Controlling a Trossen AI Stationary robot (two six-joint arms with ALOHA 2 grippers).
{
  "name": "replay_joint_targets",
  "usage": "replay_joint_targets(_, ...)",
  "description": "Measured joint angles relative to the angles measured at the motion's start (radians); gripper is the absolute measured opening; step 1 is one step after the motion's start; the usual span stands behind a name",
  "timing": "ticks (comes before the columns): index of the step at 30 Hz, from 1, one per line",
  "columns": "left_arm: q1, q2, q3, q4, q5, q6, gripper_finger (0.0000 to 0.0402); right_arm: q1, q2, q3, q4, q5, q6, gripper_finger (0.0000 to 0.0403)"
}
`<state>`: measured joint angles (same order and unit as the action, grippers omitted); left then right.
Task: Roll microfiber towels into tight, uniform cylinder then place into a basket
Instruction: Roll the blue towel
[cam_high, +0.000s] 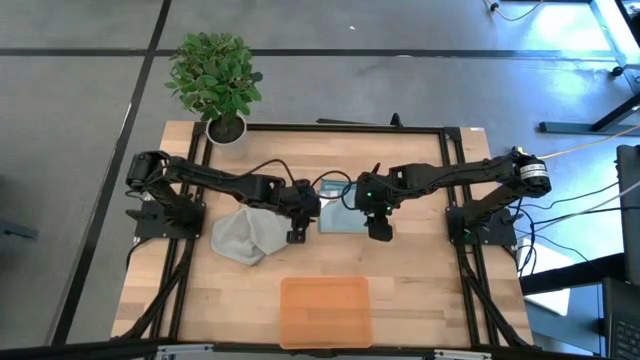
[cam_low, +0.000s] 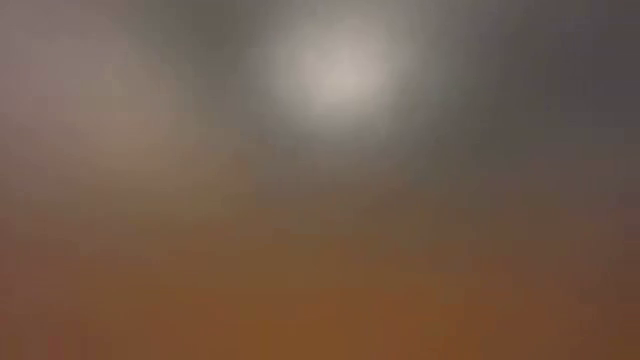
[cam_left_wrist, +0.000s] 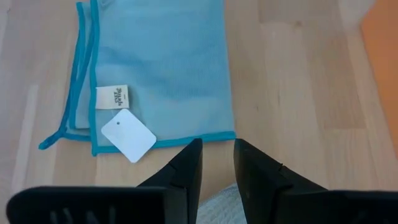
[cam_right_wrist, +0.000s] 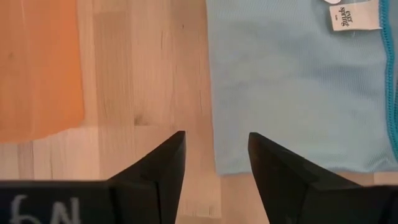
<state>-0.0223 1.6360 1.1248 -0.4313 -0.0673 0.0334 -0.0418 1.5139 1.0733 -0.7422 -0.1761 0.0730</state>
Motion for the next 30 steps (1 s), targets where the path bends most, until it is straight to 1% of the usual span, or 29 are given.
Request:
replay_joint_targets(3, 0.000, 0.000, 0.000, 0.002, -0.025, -0.001, 0.0079, 0.000, 0.000, 0.000, 0.000, 0.000, 0.000, 0.0167)
replay_joint_targets(9, 0.000, 0.000, 0.000, 0.009, -0.028, -0.004, 0.0048, 0.000, 0.000, 0.000, 0.003, 0.000, -0.003, 0.0117)
replay_joint_targets(13, 0.007, 0.000, 0.000, 0.015, -0.029, -0.005, 0.0049, 0.000, 0.000, 0.000, 0.004, 0.002, -0.006, 0.0109)
replay_joint_targets(16, 0.007, 0.000, 0.000, 0.024, -0.032, -0.004, 0.0063, 0.000, 0.000, 0.000, 0.004, 0.056, -0.011, 0.0124)
replay_joint_targets(19, 0.007, 0.000, 0.000, 0.028, -0.025, -0.005, 0.0083, 0.000, 0.000, 0.000, 0.004, 0.096, -0.011, 0.0154)
replay_joint_targets(24, 0.007, 0.000, 0.000, 0.029, -0.024, 0.001, 0.0118, 0.000, 0.000, 0.000, 0.004, 0.097, -0.036, 0.0218)
replay_joint_targets(26, 0.007, 0.003, 0.000, 0.038, -0.024, 0.017, 0.0128, 0.000, 0.000, 0.000, 0.003, 0.097, -0.075, 0.0238)
replay_joint_targets(30, 0.006, 0.046, 0.000, 0.089, -0.010, 0.102, 0.0132, 0.007, 0.001, -0.020, 0.016, 0.091, -0.163, 0.0263)
